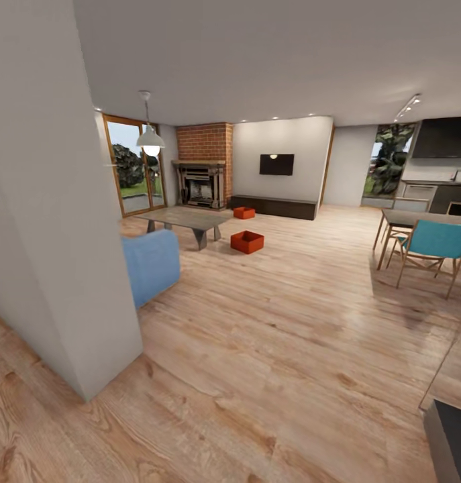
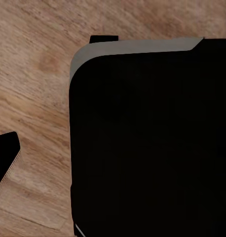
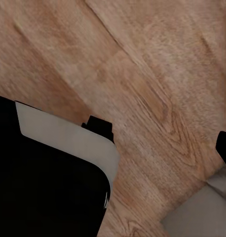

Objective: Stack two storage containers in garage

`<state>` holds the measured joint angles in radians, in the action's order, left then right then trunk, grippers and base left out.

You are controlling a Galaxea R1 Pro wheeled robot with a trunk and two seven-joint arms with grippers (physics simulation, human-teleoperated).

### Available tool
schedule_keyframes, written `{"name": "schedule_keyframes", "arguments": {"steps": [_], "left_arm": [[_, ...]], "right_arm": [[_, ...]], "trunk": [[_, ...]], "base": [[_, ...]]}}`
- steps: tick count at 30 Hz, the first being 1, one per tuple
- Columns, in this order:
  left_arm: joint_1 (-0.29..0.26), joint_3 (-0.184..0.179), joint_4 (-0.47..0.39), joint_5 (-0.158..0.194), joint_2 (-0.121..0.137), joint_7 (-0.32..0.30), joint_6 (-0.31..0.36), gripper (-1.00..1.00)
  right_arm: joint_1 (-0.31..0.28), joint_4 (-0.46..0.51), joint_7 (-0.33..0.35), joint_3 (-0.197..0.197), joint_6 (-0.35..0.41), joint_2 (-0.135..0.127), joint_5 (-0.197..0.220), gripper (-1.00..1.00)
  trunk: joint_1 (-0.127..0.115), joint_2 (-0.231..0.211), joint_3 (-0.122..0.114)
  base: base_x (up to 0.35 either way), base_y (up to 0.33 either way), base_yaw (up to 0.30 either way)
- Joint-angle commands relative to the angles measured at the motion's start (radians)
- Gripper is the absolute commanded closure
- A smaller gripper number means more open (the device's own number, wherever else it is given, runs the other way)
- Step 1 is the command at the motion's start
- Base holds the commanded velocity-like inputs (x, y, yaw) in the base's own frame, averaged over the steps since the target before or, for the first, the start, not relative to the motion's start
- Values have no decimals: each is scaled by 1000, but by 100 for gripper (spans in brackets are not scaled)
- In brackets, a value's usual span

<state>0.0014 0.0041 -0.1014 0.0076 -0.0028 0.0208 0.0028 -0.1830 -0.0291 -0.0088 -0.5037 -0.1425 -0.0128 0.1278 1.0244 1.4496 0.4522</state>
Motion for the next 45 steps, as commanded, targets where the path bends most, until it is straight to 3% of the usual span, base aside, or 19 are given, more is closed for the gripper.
{"name": "schedule_keyframes", "arguments": {"steps": [1,26,45], "left_arm": [[0,0,-1,1,0,2,0,-100],[0,0,-1,1,0,2,0,-100],[0,0,-1,1,0,2,0,-100]], "right_arm": [[-1,-3,0,-9,-6,1,10,-100],[-1,-3,0,-9,-6,1,10,-100],[-1,-3,0,-9,-6,1,10,-100]], "trunk": [[1,0,1],[1,0,1],[1,0,1]], "base": [[322,0,0],[322,0,-2],[323,0,-184]]}}
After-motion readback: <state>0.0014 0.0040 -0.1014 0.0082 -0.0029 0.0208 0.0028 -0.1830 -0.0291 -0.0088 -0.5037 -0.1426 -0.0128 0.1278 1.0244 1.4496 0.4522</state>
